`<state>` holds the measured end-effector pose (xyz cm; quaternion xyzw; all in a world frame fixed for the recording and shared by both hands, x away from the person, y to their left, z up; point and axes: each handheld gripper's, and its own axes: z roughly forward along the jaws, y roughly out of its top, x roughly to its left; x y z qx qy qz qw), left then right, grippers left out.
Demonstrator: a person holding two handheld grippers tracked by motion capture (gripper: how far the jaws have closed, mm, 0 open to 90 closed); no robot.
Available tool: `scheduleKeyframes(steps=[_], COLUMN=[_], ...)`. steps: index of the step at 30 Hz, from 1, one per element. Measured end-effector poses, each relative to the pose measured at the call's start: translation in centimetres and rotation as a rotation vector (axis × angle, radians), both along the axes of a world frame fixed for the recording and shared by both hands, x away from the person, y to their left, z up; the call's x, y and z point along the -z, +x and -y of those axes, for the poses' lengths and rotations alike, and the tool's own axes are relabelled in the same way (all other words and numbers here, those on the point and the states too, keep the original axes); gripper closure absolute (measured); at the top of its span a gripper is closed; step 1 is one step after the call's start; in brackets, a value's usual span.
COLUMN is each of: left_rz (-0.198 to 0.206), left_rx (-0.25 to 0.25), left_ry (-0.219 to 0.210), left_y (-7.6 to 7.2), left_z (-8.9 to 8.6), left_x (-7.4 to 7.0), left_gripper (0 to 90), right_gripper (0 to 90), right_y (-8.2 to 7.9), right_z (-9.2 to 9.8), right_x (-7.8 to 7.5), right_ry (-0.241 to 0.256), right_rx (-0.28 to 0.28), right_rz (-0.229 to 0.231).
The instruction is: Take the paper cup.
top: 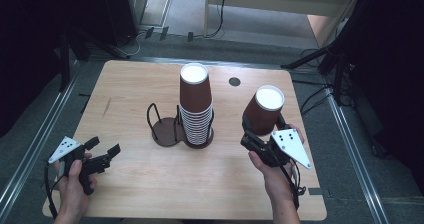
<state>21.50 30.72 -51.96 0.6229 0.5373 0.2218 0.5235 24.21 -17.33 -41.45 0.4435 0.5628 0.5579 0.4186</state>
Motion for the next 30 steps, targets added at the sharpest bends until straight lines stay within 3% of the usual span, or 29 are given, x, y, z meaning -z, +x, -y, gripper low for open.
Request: scheduleKeyframes(steps=[4,16,30], left_rz=[0.017,0.035,0.067], left_rx=[0.026,0.056,0.083], left_ry=[0.017,0.046,0.028], left_y=[0.5,1.6,2.0], left_z=[1.7,4.9,7.4], left_x=[-1.2,-2.3,-3.1], left_gripper=[7.8,7.8,7.8], right_gripper=[12.4,12.4,12.3], right_y=[-0.2,-0.8,-1.9], right_z=[0.0,0.1,-1.1], right_x=[1.3,4.3,7.7], right_ry=[-0.005,0.002,-0.029], right_rx=[0.005,-0.011,-0.038], right_rz=[-0.019,-0.084,-0.139])
